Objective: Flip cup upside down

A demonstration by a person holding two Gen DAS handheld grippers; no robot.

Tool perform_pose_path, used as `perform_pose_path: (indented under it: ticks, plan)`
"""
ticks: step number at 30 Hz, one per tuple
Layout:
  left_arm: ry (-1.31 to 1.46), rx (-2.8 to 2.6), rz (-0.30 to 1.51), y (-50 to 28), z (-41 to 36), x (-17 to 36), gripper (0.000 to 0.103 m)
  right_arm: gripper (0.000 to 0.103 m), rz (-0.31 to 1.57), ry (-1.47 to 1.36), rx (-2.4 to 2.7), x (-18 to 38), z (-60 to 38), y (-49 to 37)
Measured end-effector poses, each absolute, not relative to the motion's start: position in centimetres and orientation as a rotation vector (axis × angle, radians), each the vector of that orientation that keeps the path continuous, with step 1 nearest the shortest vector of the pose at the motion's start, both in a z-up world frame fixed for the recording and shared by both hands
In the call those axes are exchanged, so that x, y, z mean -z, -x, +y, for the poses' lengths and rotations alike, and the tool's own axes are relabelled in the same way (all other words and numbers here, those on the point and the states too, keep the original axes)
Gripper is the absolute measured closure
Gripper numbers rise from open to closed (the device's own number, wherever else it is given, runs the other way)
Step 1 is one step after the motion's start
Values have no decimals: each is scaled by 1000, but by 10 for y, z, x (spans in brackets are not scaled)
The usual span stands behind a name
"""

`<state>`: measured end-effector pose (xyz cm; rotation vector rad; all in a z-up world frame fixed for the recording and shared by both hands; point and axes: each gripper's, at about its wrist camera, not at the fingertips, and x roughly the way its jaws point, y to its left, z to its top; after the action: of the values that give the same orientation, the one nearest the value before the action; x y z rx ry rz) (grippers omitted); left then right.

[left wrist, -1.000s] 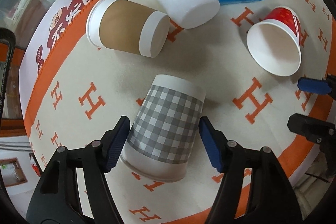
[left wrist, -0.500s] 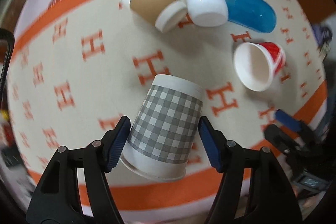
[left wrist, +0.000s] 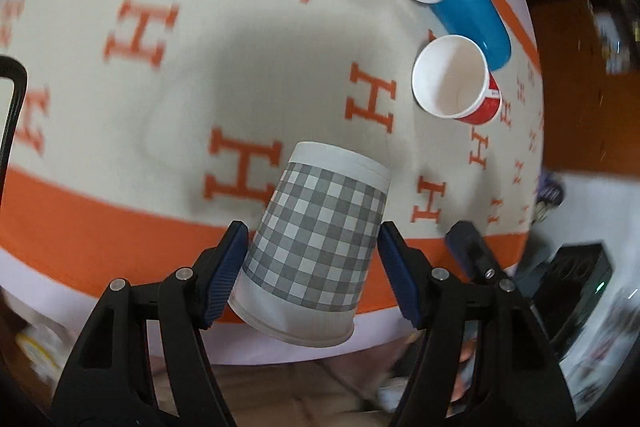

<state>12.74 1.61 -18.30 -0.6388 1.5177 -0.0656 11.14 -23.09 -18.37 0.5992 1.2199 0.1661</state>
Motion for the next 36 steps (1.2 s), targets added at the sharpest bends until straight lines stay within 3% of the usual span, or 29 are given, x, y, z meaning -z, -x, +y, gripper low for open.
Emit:
perform_pose_path:
  ticks: [6,16,20,36]
  plan:
    - [761,15,1470,-110,19,201,38,20,1233,-598,-163,189,-233,-103]
    - [735,41,1471,-110,23,193,36,20,1247,-583,-191,187,-228,-105]
    - [682,61,1461,-110,22,182,25,20,1248,-570,-205,183,-223,-104]
    - [498,111,1364,-80,48,136,25,20,1298,-551,-345,159,-194,-97]
